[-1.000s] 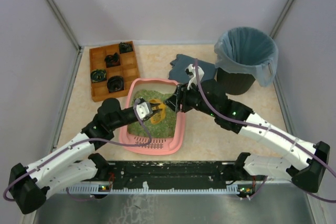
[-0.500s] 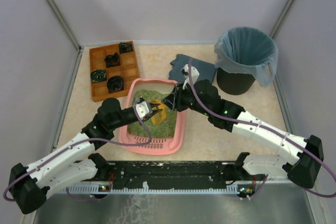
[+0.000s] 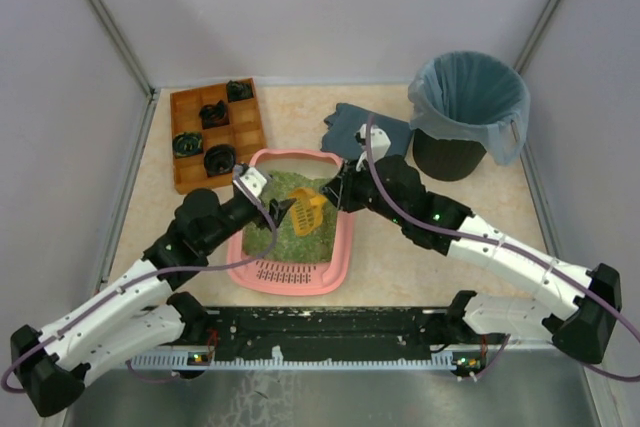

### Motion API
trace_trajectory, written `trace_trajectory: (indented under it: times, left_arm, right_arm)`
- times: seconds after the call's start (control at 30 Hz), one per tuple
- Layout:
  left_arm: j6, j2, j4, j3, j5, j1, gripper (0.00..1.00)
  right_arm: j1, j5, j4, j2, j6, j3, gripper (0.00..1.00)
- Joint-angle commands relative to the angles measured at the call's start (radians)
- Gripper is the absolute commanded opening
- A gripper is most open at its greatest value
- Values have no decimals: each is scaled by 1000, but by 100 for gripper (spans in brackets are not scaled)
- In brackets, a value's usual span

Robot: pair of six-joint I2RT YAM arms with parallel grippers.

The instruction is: Clean the litter box

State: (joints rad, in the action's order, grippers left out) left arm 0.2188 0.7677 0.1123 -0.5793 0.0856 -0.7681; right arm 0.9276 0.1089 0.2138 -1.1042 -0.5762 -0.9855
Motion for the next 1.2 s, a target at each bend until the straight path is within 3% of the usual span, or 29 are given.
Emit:
trace_trajectory:
  times: [0.0,0.1,0.2,0.4,0.53,0.83,0.93,1.17]
  left_arm:
    - [-261,7,-222,-114,-389,18,77]
    - [-398,78,-453,-214,-455,74,81]
    - [-458,138,-577,-263,-394,171,83]
    - [-465,166,-580,-243,-160,370,80]
    - [-455,242,-581,-245,-53,379,76]
    - [-419,338,-555,-233,-33,381,68]
    - [-397,360,-528,-233,0,381,61]
    - [-345,431,-498,-248,241,379,44]
  right_arm:
    - [8,66,-38,76,15,15,0]
    - [9,60,-44,71,16,19,0]
    - [8,59,-46,63,16,19,0]
    - [8,56,-53,59,18,19,0]
    - [10,61,-50,59,3,27,0]
    - [8,65,-51,66,-7,39,0]
    - [8,65,-50,69,-8,41,0]
    - [8,130,-32,91,-51,62,0]
